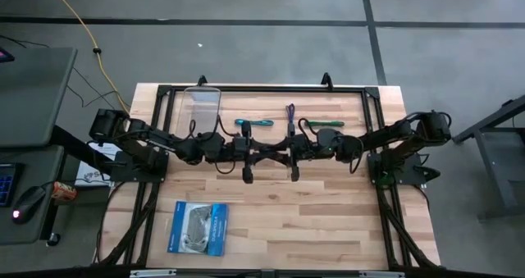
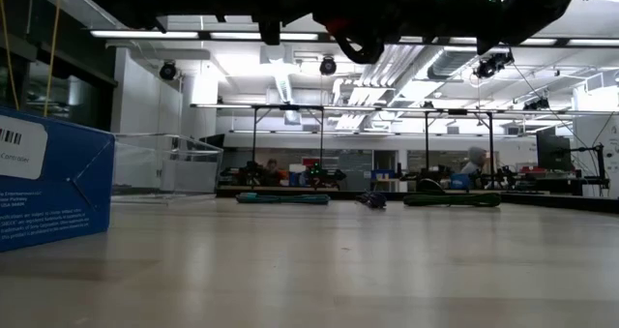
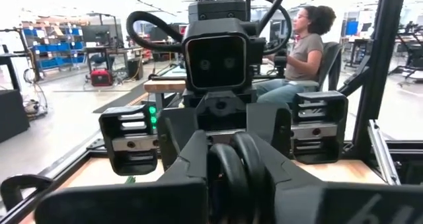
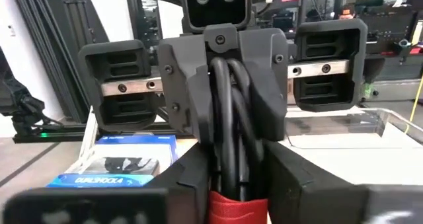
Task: Pick and place USB-C Cables
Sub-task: Put the black USB cable into the transparent bin
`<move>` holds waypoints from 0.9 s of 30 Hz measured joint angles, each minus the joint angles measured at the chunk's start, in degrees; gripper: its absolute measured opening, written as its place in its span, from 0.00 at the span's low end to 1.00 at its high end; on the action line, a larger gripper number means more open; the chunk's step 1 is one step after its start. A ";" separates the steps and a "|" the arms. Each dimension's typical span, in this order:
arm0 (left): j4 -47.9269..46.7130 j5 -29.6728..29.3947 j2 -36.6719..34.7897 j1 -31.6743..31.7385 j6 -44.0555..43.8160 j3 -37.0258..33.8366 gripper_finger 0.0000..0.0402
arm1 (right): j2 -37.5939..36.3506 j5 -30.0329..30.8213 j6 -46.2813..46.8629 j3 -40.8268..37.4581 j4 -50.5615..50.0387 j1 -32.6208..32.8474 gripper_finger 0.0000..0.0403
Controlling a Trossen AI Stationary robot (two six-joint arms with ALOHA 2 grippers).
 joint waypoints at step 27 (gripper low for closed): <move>-21.41 -0.66 -18.53 1.89 0.37 -4.03 0.02 | -29.11 16.46 -1.94 -7.40 -31.03 1.23 0.61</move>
